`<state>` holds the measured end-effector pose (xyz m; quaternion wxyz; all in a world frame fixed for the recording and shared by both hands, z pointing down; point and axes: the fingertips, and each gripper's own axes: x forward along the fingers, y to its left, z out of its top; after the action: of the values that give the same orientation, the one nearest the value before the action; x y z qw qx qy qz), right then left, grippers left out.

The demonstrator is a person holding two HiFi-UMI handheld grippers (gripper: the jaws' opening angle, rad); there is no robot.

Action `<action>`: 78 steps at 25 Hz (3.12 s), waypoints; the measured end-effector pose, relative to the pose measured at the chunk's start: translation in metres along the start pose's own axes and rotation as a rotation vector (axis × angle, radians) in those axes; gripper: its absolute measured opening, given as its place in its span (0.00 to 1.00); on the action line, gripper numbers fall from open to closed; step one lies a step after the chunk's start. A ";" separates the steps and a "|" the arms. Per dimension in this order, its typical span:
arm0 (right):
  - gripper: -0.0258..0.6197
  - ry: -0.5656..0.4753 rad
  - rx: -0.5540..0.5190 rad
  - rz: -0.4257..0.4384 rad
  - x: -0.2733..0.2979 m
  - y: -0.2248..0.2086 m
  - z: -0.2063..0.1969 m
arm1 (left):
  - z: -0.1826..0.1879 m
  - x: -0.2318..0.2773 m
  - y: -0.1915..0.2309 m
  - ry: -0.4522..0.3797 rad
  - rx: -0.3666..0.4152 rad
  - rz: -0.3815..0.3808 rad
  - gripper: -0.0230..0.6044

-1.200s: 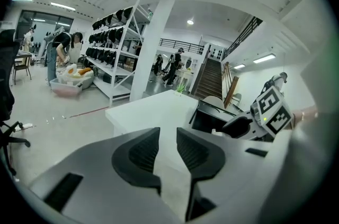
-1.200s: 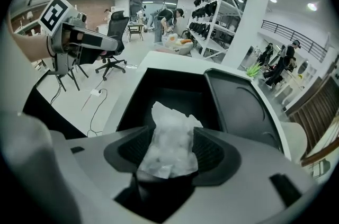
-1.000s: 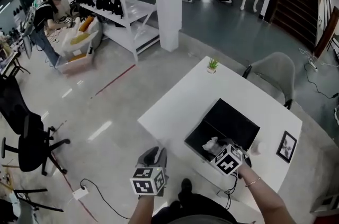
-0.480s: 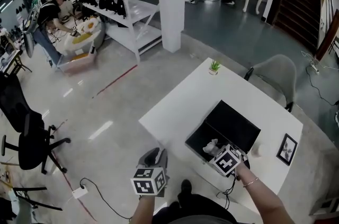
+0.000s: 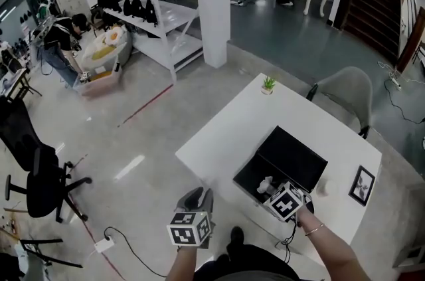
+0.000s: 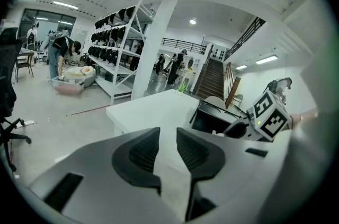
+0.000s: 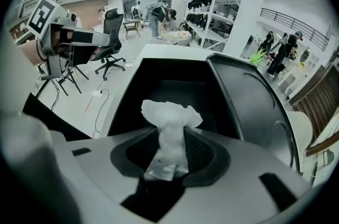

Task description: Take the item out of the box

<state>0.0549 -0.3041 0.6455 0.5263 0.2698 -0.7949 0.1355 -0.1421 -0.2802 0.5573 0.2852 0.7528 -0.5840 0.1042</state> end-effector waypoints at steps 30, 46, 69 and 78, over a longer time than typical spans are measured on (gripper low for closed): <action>0.25 -0.426 0.282 -0.076 -0.088 -0.010 0.044 | 0.014 0.004 -0.019 0.007 0.070 -0.046 0.17; 0.26 -0.630 0.516 -0.107 -0.123 -0.019 0.036 | 0.009 -0.001 -0.028 0.010 0.101 -0.061 0.17; 0.24 -0.785 0.549 -0.225 -0.157 -0.024 0.033 | 0.006 -0.003 -0.038 0.007 0.105 -0.072 0.17; 0.24 -0.806 0.556 -0.223 -0.160 -0.027 0.033 | 0.005 -0.002 -0.041 0.011 0.106 -0.069 0.17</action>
<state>0.0927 -0.2966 0.4844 0.0967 0.5142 -0.8351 0.1702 -0.1047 -0.2750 0.5400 0.2514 0.7861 -0.5496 0.1294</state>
